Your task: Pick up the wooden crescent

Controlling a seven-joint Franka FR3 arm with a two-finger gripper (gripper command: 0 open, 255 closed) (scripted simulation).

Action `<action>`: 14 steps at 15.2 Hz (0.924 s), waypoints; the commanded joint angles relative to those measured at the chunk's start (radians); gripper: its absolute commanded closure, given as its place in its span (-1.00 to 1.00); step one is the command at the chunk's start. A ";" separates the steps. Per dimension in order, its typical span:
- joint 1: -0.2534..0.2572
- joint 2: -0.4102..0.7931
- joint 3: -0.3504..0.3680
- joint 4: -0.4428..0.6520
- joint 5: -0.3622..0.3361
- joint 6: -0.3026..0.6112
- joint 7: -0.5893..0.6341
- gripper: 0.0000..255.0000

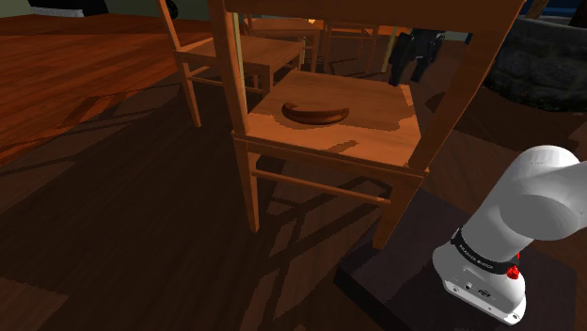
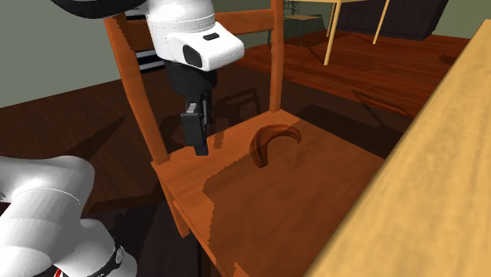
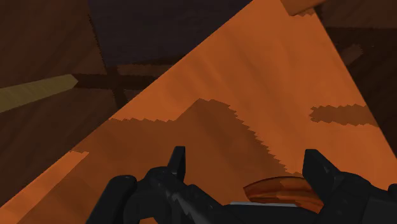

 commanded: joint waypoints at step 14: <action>0.189 0.514 -0.009 0.300 0.020 0.114 -0.462 -1.00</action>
